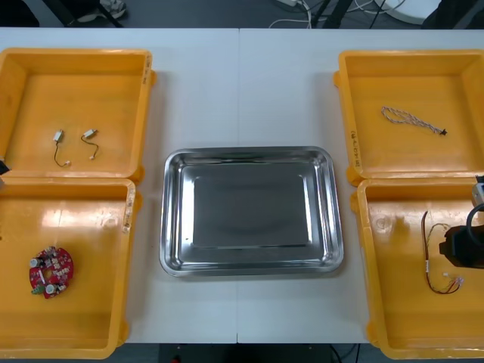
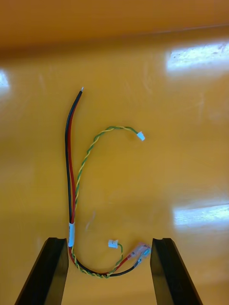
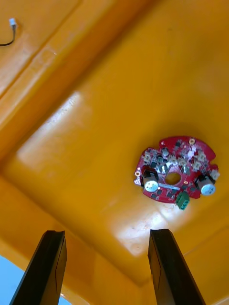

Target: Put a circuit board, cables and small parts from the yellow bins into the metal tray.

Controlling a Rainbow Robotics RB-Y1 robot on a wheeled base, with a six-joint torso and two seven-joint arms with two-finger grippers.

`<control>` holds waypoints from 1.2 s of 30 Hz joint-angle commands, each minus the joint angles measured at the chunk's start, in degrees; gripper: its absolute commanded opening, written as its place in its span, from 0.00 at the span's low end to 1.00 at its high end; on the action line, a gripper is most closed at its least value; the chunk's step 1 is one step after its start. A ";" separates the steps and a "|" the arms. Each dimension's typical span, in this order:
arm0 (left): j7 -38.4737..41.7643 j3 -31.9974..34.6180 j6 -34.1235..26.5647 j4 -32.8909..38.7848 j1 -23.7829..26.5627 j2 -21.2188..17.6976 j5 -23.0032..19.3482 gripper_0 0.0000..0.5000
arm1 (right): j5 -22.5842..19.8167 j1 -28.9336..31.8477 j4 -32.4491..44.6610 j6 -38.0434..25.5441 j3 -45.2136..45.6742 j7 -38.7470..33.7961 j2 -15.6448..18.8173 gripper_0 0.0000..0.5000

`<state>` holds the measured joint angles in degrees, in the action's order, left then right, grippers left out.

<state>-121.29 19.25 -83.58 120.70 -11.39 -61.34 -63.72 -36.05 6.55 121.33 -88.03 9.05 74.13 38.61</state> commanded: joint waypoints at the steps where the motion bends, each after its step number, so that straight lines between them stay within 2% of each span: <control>1: -3.34 0.79 3.95 1.73 -5.49 -3.79 -1.14 1.00 | 3.18 1.01 1.45 0.58 -2.19 0.05 -3.63 1.00; 7: -8.62 0.53 6.85 2.17 -9.18 -4.05 -2.11 1.00 | 5.12 1.18 1.45 0.58 -2.72 -0.65 -6.62 1.00; 19: -14.06 -4.31 11.42 2.52 -11.29 -4.32 -0.96 1.00 | 5.38 4.00 1.45 2.95 -3.25 -0.83 -6.71 1.00; 28: -15.38 -9.23 14.05 2.52 -11.46 -4.32 1.50 1.00 | 5.64 4.17 1.45 3.22 -3.51 -1.00 -6.71 1.00; 35: -15.29 -12.92 17.39 2.43 -12.52 -4.32 5.80 1.00 | 5.64 4.17 1.45 3.22 -3.51 -1.00 -6.71 1.00; 36: -15.21 -13.62 17.92 2.43 -12.61 -4.32 6.16 1.00 | 5.73 4.35 0.48 3.39 -4.13 -1.00 -7.50 1.00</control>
<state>-132.91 7.31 -67.23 121.86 -21.89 -63.00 -58.79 -30.88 9.54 121.31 -85.29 6.28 74.09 32.28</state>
